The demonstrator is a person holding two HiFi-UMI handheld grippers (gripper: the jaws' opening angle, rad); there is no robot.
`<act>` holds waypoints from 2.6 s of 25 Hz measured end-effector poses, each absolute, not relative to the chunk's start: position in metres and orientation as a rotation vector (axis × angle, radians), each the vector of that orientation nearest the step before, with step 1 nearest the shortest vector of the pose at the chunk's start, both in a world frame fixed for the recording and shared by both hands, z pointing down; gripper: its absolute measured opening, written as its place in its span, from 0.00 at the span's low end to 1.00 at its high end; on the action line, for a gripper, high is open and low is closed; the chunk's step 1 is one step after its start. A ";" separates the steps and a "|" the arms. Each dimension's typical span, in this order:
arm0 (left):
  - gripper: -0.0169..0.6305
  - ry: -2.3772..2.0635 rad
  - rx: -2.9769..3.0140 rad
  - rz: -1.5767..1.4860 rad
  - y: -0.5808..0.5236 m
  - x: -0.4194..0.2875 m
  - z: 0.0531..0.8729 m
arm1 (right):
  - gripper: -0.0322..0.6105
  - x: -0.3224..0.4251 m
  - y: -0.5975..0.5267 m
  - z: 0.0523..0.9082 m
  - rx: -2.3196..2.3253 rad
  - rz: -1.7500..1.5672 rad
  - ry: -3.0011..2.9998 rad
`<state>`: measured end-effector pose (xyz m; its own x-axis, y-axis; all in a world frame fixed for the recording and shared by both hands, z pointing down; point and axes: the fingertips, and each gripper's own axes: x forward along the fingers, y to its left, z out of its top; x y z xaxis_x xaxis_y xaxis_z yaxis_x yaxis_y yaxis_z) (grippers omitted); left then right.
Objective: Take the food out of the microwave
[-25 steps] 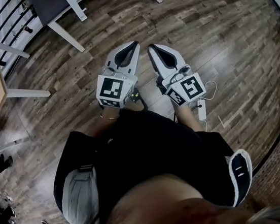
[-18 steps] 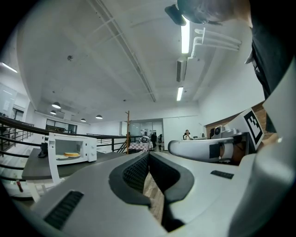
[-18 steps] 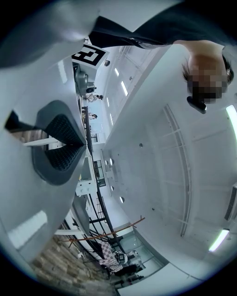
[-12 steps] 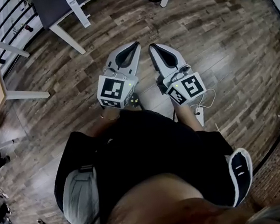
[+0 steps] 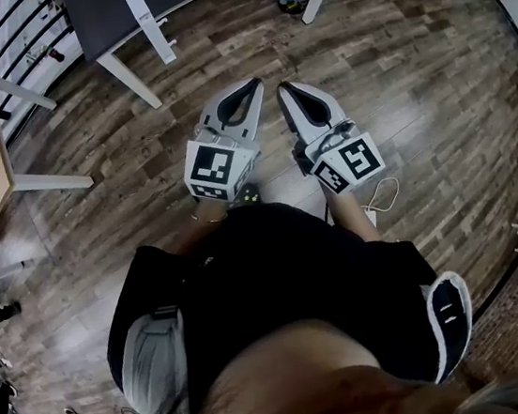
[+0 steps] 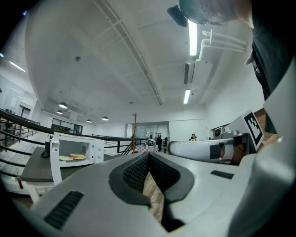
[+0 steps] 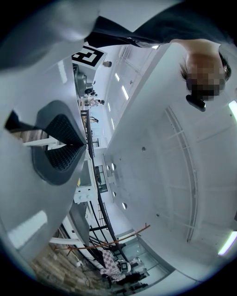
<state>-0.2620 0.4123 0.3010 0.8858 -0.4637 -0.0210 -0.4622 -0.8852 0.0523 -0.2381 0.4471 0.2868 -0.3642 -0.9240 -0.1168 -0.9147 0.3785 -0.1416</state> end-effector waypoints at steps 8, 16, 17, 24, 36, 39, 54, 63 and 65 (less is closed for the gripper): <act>0.04 -0.777 2.989 -0.044 0.400 -0.264 0.304 | 0.05 -0.240 0.437 0.291 -1.621 -0.119 2.466; 0.04 -0.778 2.979 -0.035 0.401 -0.259 0.310 | 0.05 -0.233 0.433 0.294 -1.606 -0.135 2.464; 0.04 -0.788 2.976 -0.032 0.400 -0.260 0.310 | 0.05 -0.234 0.431 0.293 -1.594 -0.139 2.469; 0.04 -0.897 2.951 -0.043 0.383 -0.255 0.309 | 0.05 -0.227 0.413 0.291 -1.504 -0.133 2.537; 0.04 -1.074 2.914 -0.009 0.338 -0.232 0.303 | 0.05 -0.200 0.363 0.281 -1.332 -0.124 2.615; 0.04 -1.089 2.906 -0.004 0.329 -0.219 0.302 | 0.05 -0.188 0.354 0.282 -1.308 -0.132 2.613; 0.04 -1.165 2.905 0.025 0.277 -0.150 0.307 | 0.05 -0.125 0.303 0.284 -1.201 -0.146 2.629; 0.04 -1.237 2.884 0.044 0.253 -0.114 0.301 | 0.05 -0.097 0.280 0.279 -1.135 -0.096 2.682; 0.04 -1.254 2.868 0.060 0.249 -0.107 0.304 | 0.05 -0.092 0.278 0.281 -1.102 -0.108 2.689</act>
